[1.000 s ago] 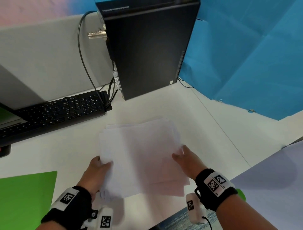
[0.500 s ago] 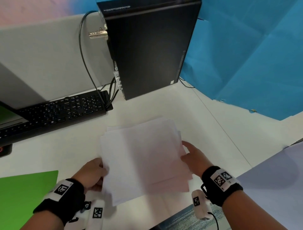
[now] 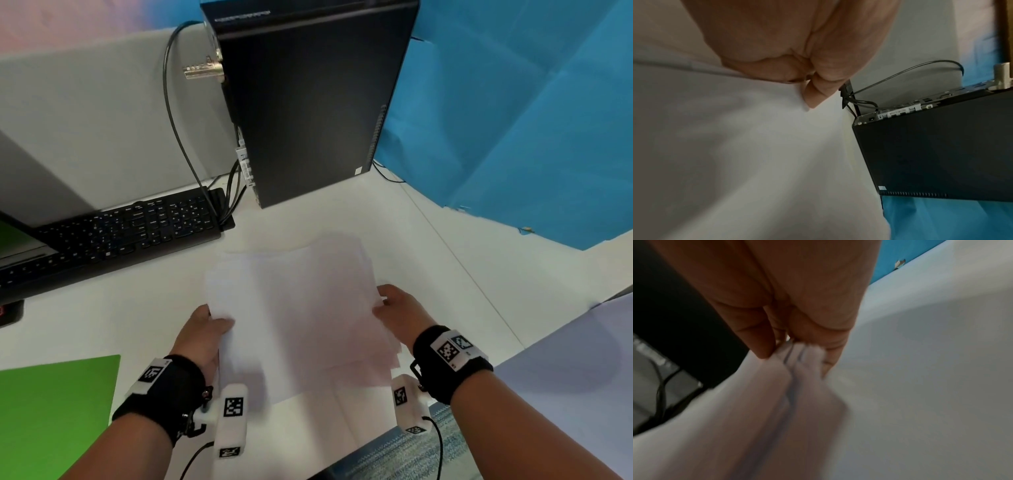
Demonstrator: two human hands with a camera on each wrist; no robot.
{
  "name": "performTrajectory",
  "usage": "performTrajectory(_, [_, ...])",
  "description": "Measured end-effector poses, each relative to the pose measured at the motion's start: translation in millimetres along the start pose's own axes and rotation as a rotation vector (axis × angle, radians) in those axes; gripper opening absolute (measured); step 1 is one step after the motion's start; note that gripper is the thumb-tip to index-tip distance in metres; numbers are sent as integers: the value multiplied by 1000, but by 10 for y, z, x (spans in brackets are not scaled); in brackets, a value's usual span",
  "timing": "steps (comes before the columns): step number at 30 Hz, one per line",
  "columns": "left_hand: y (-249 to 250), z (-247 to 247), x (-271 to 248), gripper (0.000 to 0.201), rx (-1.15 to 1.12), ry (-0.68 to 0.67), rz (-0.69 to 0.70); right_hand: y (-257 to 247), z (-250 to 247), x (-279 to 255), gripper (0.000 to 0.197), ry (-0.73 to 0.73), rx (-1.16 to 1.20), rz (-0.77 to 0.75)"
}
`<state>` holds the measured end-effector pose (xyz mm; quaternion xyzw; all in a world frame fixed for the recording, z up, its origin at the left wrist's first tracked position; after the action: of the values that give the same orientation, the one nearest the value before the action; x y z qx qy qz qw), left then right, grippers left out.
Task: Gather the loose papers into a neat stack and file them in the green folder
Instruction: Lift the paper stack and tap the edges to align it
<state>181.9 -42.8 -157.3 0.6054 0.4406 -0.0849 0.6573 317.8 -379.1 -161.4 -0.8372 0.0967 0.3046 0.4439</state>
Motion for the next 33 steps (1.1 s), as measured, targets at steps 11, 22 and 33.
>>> performTrajectory(11, [71, -146, 55, 18, -27, 122, -54, -87, 25, -160, 60, -120, -59, -67])
performTrajectory(22, [3, 170, 27, 28, 148, 79, 25, -32, 30, -198, 22, 9, -126, -43])
performTrajectory(33, [780, 130, -419, 32, -225, -30, 374, -647, -403, -426, 23, 100, 417, -285])
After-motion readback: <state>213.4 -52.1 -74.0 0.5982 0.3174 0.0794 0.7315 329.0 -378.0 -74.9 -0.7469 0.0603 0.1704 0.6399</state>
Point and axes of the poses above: each hand's wrist, its own x-axis towards the middle knuckle, its own z-axis out of the palm, y = z × x, the point moved 9 cm from there along x, towards the middle knuckle, and after that the axes turned 1 degree about x, right-handed, at the moved point
